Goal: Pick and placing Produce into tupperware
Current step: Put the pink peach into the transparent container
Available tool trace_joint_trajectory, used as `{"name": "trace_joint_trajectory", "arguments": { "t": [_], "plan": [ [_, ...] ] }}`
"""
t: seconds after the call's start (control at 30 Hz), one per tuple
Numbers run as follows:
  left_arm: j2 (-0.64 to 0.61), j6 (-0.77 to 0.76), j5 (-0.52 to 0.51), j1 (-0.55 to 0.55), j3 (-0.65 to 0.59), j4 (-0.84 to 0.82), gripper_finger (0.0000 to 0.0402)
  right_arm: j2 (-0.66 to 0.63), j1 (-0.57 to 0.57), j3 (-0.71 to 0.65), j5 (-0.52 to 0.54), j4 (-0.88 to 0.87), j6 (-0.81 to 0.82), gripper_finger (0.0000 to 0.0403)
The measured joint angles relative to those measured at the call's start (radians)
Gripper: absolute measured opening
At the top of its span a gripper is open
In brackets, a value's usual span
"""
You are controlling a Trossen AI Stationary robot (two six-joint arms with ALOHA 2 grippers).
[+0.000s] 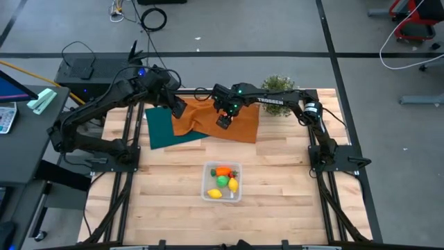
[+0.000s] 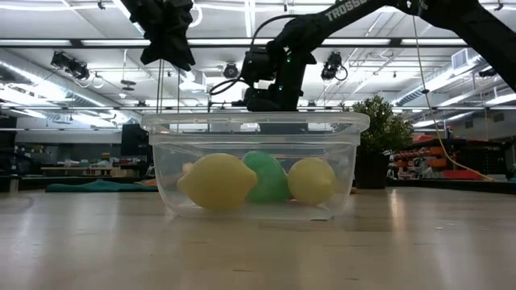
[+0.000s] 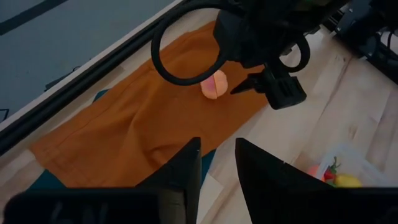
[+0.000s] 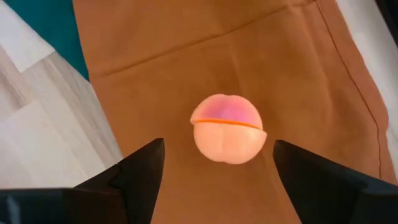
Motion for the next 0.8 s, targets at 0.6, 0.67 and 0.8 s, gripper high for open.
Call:
{"name": "trace_joint_trajectory", "arguments": {
  "t": [0.6, 0.67, 0.8],
  "plan": [
    [0.000, -0.055, 0.023, 0.000, 0.000, 0.000, 0.0100, 0.000, -0.005, 0.000, 0.014, 0.045, 0.091, 0.0342],
    [0.000, -0.070, 0.035, 0.000, 0.000, 0.000, 0.0099, 0.002, -0.007, 0.000, 0.015, 0.046, 0.103, 0.0342],
    [0.000, -0.074, 0.041, -0.011, 0.000, 0.000, 0.0093, 0.038, -0.007, 0.000, 0.019, 0.037, 0.130, 0.0343]
  ]
}}
